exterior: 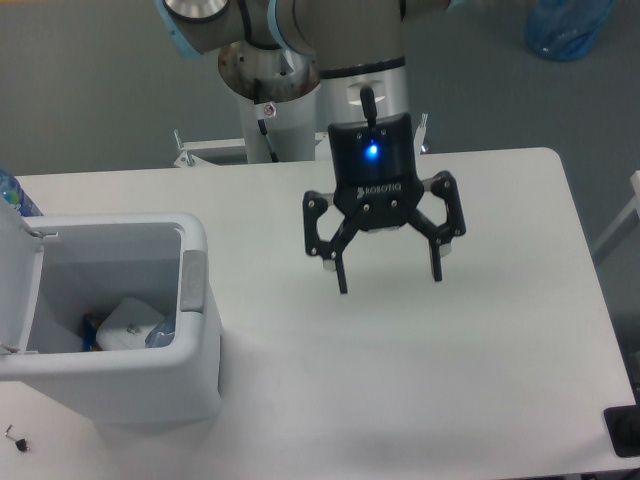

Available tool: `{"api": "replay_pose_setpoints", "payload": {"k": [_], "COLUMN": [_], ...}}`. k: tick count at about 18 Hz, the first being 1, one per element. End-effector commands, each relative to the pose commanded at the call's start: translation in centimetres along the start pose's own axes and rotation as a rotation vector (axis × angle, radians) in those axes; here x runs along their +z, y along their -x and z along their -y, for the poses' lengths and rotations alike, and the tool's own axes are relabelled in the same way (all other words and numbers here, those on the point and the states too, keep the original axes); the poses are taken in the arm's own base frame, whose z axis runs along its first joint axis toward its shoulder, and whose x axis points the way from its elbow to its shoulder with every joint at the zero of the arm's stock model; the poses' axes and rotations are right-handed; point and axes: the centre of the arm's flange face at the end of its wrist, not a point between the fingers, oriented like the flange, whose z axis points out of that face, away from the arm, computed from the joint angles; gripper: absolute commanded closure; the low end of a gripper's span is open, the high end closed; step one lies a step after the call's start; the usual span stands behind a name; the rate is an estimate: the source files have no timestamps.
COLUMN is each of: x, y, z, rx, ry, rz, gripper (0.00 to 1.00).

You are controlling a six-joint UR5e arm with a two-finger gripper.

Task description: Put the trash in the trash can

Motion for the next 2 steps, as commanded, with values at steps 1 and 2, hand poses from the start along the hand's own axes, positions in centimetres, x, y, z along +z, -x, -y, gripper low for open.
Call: {"api": "replay_pose_setpoints", "payload": {"k": [1, 2], "x": [0.04, -0.04], "y": [-0.12, -0.04], "z": [-0.20, -0.24], "rx": [0.009, 0.008], "ry": [0.011, 0.013], "rz": [-0.008, -0.006], "gripper": [0.00, 0.00]}}
